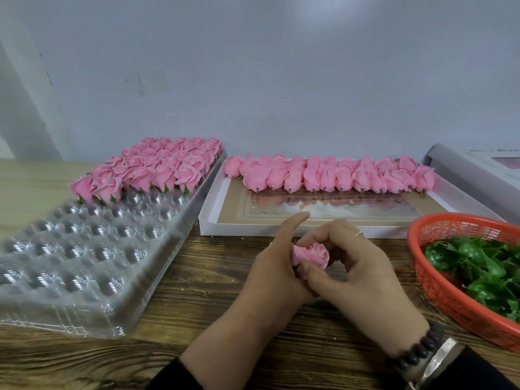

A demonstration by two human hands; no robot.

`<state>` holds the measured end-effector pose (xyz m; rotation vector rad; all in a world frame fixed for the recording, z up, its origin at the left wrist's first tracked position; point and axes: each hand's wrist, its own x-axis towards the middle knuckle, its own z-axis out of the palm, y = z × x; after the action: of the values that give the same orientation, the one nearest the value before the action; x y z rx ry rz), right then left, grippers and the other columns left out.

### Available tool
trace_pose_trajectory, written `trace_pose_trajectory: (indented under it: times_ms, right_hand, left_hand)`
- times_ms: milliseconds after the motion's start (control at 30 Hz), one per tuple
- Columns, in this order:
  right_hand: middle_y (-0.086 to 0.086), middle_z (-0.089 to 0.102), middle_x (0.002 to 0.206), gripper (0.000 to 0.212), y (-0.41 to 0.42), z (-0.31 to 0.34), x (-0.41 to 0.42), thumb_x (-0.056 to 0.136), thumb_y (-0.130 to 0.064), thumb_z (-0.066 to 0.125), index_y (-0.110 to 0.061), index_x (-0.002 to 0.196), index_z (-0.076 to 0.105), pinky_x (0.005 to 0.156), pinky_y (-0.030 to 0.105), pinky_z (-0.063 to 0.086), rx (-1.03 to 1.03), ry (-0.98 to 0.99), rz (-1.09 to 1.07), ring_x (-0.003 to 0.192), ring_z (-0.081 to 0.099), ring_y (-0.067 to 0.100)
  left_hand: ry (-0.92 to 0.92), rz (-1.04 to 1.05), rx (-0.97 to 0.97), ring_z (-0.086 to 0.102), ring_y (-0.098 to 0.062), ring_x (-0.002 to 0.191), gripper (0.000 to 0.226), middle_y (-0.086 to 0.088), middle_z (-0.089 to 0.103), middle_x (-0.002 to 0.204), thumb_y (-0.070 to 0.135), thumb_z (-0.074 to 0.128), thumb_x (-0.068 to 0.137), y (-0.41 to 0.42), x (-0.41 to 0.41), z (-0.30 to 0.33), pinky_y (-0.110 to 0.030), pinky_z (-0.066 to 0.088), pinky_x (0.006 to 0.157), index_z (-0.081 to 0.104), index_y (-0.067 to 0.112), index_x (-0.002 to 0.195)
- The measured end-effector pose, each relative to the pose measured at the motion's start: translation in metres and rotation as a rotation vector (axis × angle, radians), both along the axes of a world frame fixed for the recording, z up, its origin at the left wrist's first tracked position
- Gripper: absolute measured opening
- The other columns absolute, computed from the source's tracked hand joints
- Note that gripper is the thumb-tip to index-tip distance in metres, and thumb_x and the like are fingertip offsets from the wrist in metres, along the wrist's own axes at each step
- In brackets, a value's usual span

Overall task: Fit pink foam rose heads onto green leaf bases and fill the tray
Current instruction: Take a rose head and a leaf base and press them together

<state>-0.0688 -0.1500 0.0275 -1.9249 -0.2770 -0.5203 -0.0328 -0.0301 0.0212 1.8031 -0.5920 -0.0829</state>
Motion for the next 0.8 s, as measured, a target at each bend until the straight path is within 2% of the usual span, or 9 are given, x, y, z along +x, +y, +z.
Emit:
trace_pose_trajectory:
  times_ms: [67,167,233,300,367,500,633,733,800]
  right_hand:
    - [-0.007,0.058,0.080,0.027,-0.001,-0.001,0.000,0.067,0.003,0.070,-0.022,0.077,0.064,0.067,0.013,0.044,-0.014,0.005,-0.019,0.077,0.057,0.010]
    - [-0.008,0.058,0.080,0.029,-0.001,-0.001,0.000,0.066,0.003,0.068,-0.024,0.076,0.064,0.067,0.014,0.047,-0.006,-0.013,-0.066,0.078,0.058,0.008]
    - [-0.008,0.057,0.081,0.031,-0.002,-0.001,0.001,0.066,-0.001,0.068,-0.028,0.080,0.063,0.068,0.026,0.052,0.008,-0.012,-0.103,0.078,0.058,0.010]
    - [-0.009,0.056,0.083,0.029,-0.003,-0.002,0.001,0.066,-0.006,0.068,-0.030,0.082,0.062,0.066,0.041,0.054,0.025,-0.003,-0.149,0.077,0.058,0.011]
    - [-0.009,0.056,0.085,0.027,-0.002,-0.002,0.002,0.066,-0.012,0.067,-0.033,0.082,0.061,0.064,0.045,0.054,0.040,-0.002,-0.185,0.076,0.059,0.011]
    - [-0.008,0.058,0.080,0.029,-0.002,-0.004,0.004,0.067,-0.011,0.068,-0.033,0.085,0.059,0.066,0.031,0.051,0.033,0.001,-0.215,0.074,0.058,0.008]
    - [-0.005,0.061,0.077,0.023,-0.001,-0.004,0.003,0.066,-0.019,0.067,-0.032,0.083,0.059,0.057,0.026,0.051,0.074,0.034,-0.184,0.067,0.057,0.006]
    - [-0.006,0.060,0.081,0.026,0.001,-0.004,0.005,0.064,-0.024,0.067,-0.034,0.085,0.056,0.056,0.017,0.047,0.089,0.043,-0.184,0.064,0.055,0.003]
    - [-0.008,0.059,0.082,0.026,0.001,-0.004,0.006,0.063,-0.024,0.067,-0.034,0.085,0.057,0.057,0.014,0.045,0.099,0.044,-0.174,0.064,0.054,0.002]
  left_hand:
    - [-0.011,-0.033,0.034,0.061,-0.010,0.103,0.091,0.004,0.063,0.111,0.001,0.075,0.068,0.000,0.000,0.000,-0.026,0.047,0.095,0.028,0.052,0.128]
    - [-0.132,0.020,0.149,0.050,-0.009,0.112,0.090,0.005,0.052,0.120,0.007,0.075,0.070,0.000,-0.001,0.002,-0.026,0.042,0.099,0.021,0.058,0.122]
    - [-0.277,0.141,0.208,0.045,-0.013,0.113,0.077,0.005,0.045,0.119,0.009,0.074,0.070,-0.001,-0.001,0.002,-0.033,0.039,0.099,0.032,0.049,0.121]
    - [-0.410,0.216,0.202,0.046,-0.014,0.105,0.059,0.006,0.043,0.112,0.009,0.074,0.069,-0.003,-0.003,0.003,-0.032,0.040,0.093,0.045,0.031,0.116]
    - [-0.481,0.222,0.213,0.047,-0.013,0.096,0.048,0.008,0.042,0.105,0.008,0.074,0.070,-0.004,-0.007,0.005,-0.028,0.041,0.086,0.049,0.022,0.108]
    - [-0.529,0.176,0.222,0.046,-0.011,0.092,0.037,0.009,0.045,0.099,0.004,0.071,0.070,-0.007,-0.012,0.008,-0.019,0.039,0.080,0.052,0.017,0.099]
    - [-0.503,0.190,0.257,0.042,-0.005,0.094,0.033,0.011,0.047,0.098,0.004,0.069,0.074,-0.006,-0.012,0.009,-0.011,0.034,0.079,0.052,0.017,0.099]
    - [-0.511,0.196,0.262,0.042,-0.004,0.093,0.028,0.011,0.051,0.097,0.005,0.067,0.077,-0.006,-0.012,0.011,-0.012,0.035,0.078,0.053,0.018,0.098]
    - [-0.518,0.203,0.255,0.045,-0.007,0.091,0.027,0.009,0.054,0.095,0.003,0.066,0.077,-0.005,-0.011,0.011,-0.017,0.037,0.076,0.055,0.017,0.096]
